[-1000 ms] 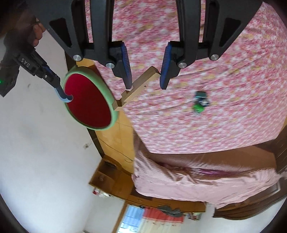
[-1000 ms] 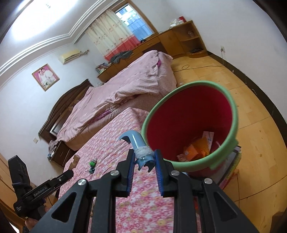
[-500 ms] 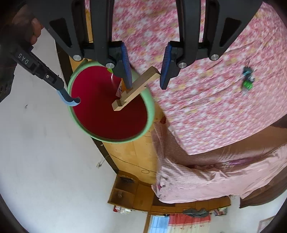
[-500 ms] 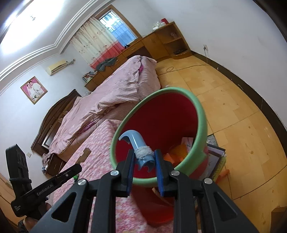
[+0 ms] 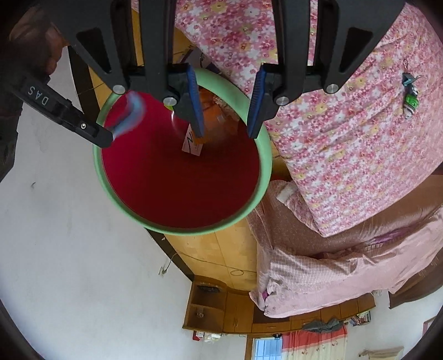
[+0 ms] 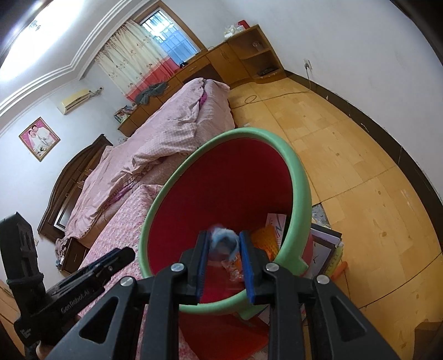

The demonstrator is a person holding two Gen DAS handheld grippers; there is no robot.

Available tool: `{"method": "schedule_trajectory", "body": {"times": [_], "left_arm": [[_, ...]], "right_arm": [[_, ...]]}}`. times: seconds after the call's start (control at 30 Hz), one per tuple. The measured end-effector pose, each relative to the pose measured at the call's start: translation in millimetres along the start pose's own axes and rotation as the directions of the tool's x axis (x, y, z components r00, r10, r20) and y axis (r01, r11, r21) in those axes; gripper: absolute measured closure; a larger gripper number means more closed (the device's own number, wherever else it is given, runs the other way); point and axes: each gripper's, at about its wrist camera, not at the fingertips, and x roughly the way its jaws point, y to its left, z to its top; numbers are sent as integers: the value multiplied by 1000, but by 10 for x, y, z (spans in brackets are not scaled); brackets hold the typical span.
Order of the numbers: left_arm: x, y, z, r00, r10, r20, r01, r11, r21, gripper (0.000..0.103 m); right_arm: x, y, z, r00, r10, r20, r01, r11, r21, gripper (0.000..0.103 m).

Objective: Collect trash
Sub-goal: 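Carry the toy and stick over the red bucket and open both tools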

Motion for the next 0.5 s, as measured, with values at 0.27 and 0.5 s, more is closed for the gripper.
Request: {"method": "schedule_trajectory", "body": {"times": [0.27,0.5], "left_arm": [[-139,135,-129,1000,24,8,-23,998,-52,65],[-378,481,-189,996,84,33,-79,988,-132,65]], "right_arm": [[44,-49,-42,1000,19,-6,-19,1000,0,71],[44,6,-52,999,44,-6,-44,999,-1,61]]}}
